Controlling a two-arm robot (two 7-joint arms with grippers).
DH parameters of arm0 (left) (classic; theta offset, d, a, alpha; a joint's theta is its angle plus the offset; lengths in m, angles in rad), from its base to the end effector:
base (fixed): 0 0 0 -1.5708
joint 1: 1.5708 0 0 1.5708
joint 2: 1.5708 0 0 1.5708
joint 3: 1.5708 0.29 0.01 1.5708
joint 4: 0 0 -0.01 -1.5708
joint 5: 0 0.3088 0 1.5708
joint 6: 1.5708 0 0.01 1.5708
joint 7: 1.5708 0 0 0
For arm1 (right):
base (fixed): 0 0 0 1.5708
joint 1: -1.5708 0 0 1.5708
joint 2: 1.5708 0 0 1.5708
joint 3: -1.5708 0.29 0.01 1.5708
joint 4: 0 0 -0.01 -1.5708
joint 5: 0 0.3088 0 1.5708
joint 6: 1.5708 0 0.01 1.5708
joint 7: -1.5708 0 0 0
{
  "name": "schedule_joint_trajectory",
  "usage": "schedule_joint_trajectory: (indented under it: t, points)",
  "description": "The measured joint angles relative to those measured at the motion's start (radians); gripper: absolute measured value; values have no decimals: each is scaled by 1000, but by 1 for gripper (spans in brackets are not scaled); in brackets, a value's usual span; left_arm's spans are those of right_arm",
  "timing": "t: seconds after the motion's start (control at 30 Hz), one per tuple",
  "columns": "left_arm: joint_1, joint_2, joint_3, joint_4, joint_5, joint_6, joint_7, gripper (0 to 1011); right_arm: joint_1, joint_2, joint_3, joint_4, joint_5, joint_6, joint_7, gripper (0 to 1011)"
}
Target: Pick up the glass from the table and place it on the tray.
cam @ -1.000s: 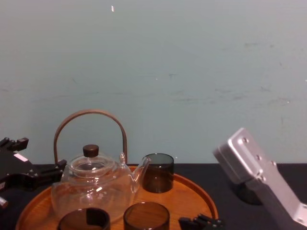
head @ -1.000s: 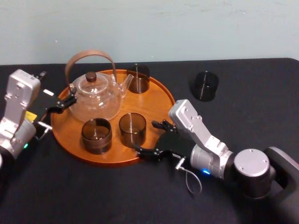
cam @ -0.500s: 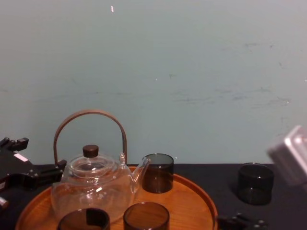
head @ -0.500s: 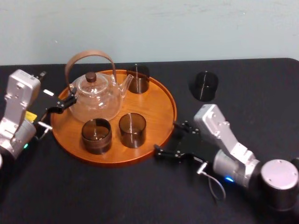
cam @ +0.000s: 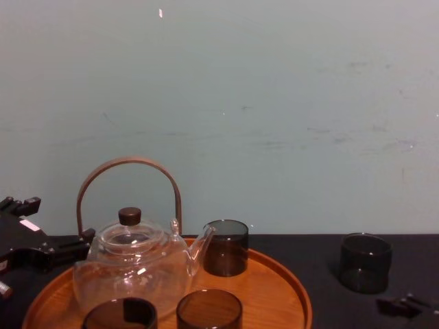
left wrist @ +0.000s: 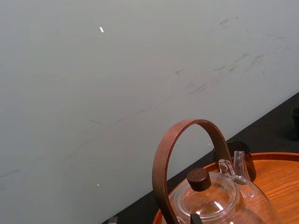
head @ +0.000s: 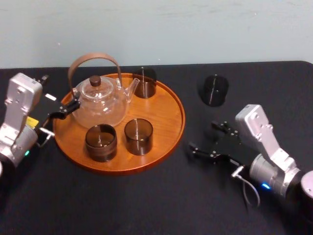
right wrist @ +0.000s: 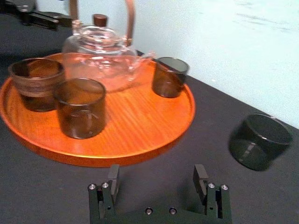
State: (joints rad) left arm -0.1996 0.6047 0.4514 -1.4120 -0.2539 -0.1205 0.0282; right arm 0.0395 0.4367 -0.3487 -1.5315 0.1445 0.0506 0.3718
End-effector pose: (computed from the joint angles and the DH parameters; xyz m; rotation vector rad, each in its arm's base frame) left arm 0.3581 0.0827 -0.3022 0.3045 -0.2851 1.2479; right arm 0.3212 -0.0307 -0.3187 -0.3499 -0.0540 -0.8765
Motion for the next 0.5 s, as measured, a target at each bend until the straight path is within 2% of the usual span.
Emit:
schedule_joint_trajectory:
  t: [0.23, 0.5]
  points:
    - [0, 0, 0, 0, 0, 0, 0, 1010, -6, 0, 46, 9, 3, 1, -26, 1002]
    - [0, 0, 0, 0, 0, 0, 0, 1010, 32, -12, 98, 52, 9, 16, -43, 1002]
